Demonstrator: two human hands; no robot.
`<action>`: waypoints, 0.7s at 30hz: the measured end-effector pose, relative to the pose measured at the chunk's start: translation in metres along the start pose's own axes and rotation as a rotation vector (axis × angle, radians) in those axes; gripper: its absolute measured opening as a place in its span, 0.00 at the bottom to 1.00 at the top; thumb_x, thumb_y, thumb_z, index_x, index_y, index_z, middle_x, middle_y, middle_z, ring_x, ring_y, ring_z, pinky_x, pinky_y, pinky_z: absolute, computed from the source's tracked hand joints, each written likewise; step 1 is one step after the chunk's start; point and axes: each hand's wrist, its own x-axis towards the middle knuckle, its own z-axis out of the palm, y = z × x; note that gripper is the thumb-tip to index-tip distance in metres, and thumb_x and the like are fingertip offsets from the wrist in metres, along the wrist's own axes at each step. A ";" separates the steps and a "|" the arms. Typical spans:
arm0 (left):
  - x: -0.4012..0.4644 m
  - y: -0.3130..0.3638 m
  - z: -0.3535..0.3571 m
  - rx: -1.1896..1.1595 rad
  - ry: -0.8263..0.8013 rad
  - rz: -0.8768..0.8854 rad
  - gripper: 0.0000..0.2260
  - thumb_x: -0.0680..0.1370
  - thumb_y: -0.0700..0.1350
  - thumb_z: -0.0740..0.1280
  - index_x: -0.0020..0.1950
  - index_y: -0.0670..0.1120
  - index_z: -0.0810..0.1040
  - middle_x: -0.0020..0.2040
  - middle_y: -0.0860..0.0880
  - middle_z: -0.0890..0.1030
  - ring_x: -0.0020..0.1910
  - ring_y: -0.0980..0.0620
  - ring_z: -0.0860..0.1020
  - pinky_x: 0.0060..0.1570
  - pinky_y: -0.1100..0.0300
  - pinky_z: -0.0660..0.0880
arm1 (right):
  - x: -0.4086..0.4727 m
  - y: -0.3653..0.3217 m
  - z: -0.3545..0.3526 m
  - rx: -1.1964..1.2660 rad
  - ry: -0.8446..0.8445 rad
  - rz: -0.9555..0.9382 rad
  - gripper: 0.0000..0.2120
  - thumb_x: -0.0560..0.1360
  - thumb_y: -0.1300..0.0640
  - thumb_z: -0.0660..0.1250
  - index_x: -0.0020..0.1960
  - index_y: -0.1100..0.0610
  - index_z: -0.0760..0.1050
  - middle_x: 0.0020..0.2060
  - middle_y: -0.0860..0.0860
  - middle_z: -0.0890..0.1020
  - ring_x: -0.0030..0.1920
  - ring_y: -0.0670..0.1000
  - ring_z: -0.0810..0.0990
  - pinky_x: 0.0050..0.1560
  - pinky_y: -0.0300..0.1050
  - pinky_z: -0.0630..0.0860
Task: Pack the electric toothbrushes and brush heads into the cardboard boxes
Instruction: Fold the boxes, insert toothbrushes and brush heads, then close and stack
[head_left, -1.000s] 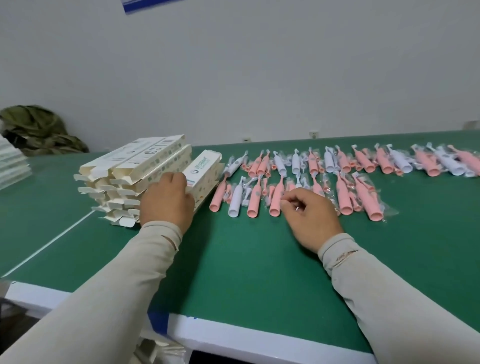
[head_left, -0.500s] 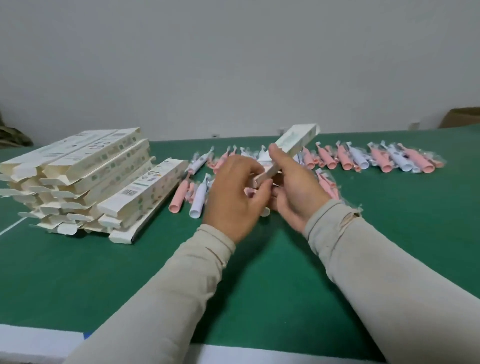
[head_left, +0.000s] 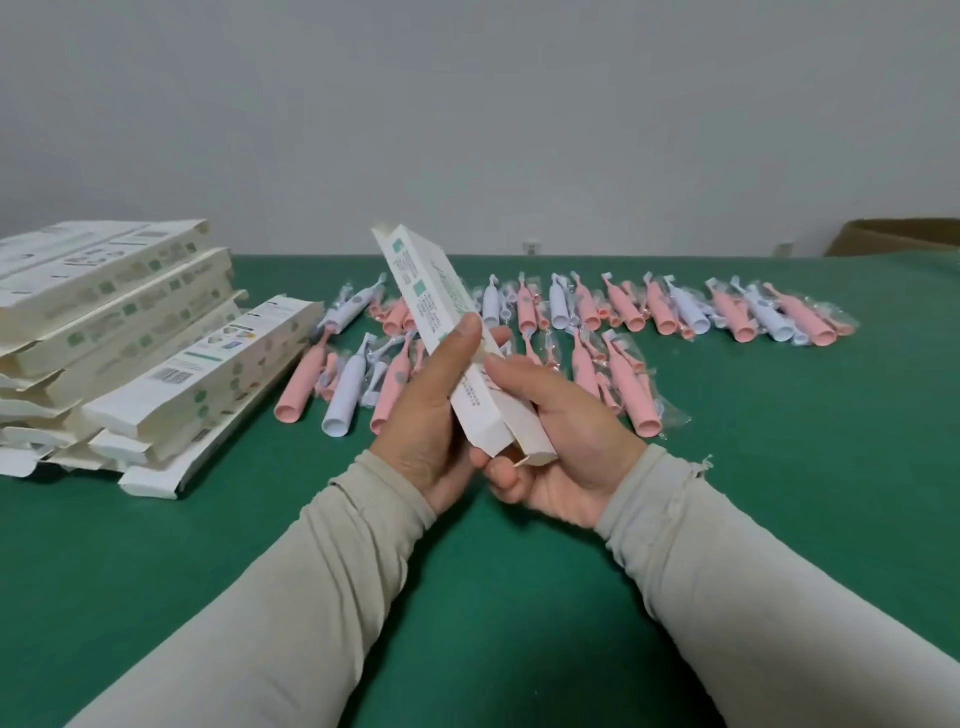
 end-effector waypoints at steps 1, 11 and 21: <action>0.002 0.002 -0.002 0.000 0.023 0.013 0.33 0.66 0.64 0.76 0.59 0.40 0.79 0.43 0.39 0.80 0.43 0.41 0.80 0.47 0.48 0.78 | 0.002 0.002 0.001 -0.043 0.013 -0.008 0.18 0.78 0.40 0.65 0.50 0.55 0.80 0.33 0.58 0.79 0.25 0.51 0.78 0.24 0.39 0.75; 0.004 0.010 -0.009 0.037 0.086 0.176 0.23 0.76 0.60 0.68 0.64 0.46 0.79 0.56 0.41 0.80 0.53 0.43 0.80 0.57 0.44 0.77 | 0.012 0.012 0.003 -0.303 0.354 -0.189 0.23 0.81 0.40 0.62 0.56 0.60 0.79 0.43 0.57 0.84 0.35 0.53 0.84 0.36 0.50 0.84; 0.001 0.017 -0.008 -0.247 0.057 0.110 0.26 0.72 0.57 0.73 0.64 0.45 0.74 0.38 0.46 0.79 0.34 0.50 0.80 0.45 0.51 0.81 | 0.008 0.015 0.000 -0.730 0.559 -0.414 0.11 0.82 0.51 0.64 0.46 0.56 0.79 0.41 0.54 0.84 0.38 0.56 0.81 0.43 0.57 0.82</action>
